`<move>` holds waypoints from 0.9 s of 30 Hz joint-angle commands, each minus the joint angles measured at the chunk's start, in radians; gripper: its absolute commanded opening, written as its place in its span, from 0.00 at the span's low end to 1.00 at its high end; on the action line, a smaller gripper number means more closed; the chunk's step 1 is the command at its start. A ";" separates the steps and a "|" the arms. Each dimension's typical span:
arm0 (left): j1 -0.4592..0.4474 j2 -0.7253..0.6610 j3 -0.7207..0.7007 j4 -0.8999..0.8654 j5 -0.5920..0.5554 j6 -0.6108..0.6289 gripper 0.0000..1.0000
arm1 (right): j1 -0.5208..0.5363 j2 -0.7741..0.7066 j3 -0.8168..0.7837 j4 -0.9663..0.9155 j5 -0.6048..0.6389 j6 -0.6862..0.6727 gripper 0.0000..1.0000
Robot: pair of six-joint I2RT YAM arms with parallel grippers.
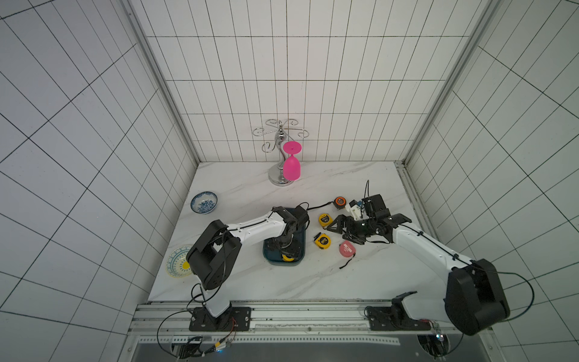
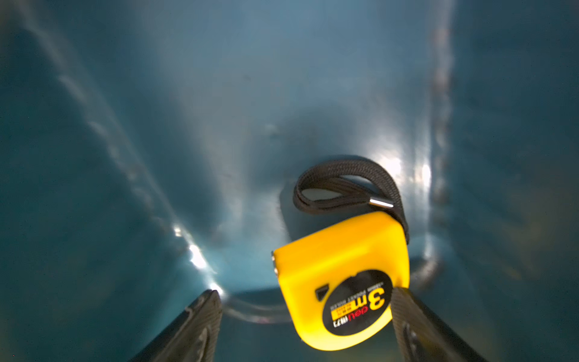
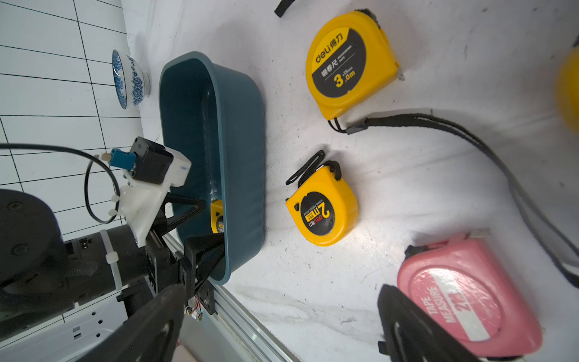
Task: Take the tape measure out of the storage box
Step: Pick up the tape measure from the storage box.
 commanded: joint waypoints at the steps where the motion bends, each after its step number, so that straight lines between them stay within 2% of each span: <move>1: 0.014 -0.004 0.010 0.005 -0.047 -0.015 0.88 | -0.012 -0.001 0.032 -0.004 -0.004 -0.017 1.00; 15: 0.006 -0.100 -0.024 0.069 0.085 -0.090 0.89 | -0.030 -0.016 0.021 -0.006 -0.008 -0.027 0.99; 27: 0.009 -0.041 -0.057 0.095 0.114 -0.226 0.86 | -0.035 -0.020 0.012 -0.001 -0.001 -0.036 0.99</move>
